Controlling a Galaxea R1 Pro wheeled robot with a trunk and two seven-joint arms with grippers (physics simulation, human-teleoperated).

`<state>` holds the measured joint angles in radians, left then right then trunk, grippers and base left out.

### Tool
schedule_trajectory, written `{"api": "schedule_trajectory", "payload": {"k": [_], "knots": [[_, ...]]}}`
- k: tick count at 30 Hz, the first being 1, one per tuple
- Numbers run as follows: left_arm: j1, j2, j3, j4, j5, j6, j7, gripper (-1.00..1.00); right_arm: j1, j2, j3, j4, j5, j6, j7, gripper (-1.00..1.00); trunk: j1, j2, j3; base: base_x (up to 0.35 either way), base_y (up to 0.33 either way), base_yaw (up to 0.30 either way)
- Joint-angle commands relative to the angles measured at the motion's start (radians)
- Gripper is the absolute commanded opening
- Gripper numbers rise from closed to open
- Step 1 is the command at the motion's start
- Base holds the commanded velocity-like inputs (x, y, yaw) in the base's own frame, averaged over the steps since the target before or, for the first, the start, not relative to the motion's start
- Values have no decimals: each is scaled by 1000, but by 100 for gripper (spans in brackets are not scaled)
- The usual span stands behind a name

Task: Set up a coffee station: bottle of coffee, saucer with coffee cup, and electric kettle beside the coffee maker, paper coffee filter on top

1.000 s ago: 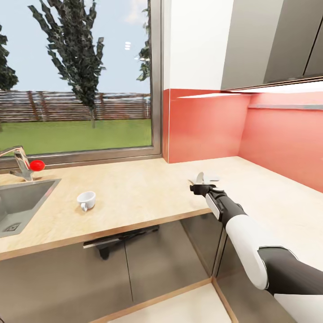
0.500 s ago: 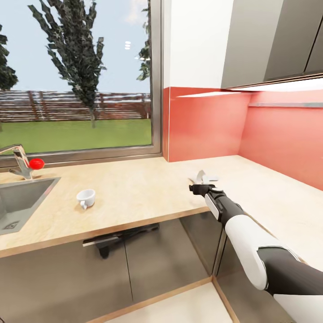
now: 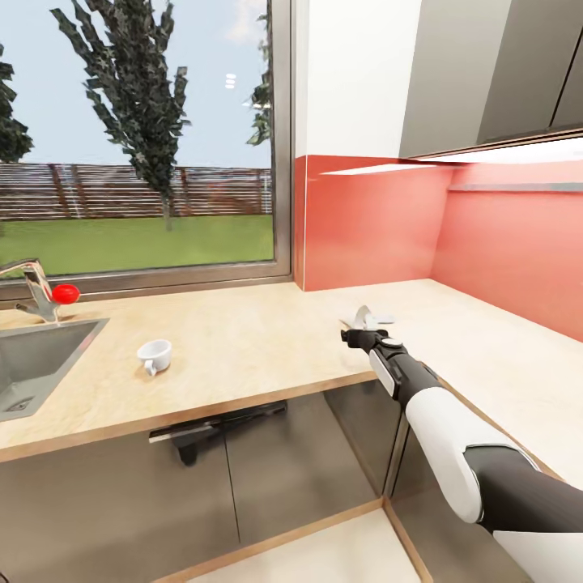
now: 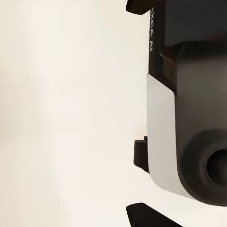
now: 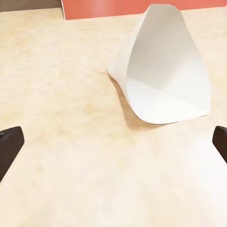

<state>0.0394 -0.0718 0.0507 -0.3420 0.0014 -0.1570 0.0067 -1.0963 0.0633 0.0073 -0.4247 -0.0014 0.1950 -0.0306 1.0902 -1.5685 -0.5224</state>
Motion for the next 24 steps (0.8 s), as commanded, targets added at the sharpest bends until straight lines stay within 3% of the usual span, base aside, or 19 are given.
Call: {"api": "schedule_trajectory", "payload": {"k": [1, 24], "knots": [[0, -1, 5, -2, 0, -1, -1, 100, 0, 0, 1, -2, 0, 6, -3, 100, 0, 0, -1, 0, 0, 0], [2, -1, 9, -2, 2, -5, -1, 100, 11, 1, 10, 20, 0, -11, 0, 100, 0, 0, -1, 0, 0, 0]]}}
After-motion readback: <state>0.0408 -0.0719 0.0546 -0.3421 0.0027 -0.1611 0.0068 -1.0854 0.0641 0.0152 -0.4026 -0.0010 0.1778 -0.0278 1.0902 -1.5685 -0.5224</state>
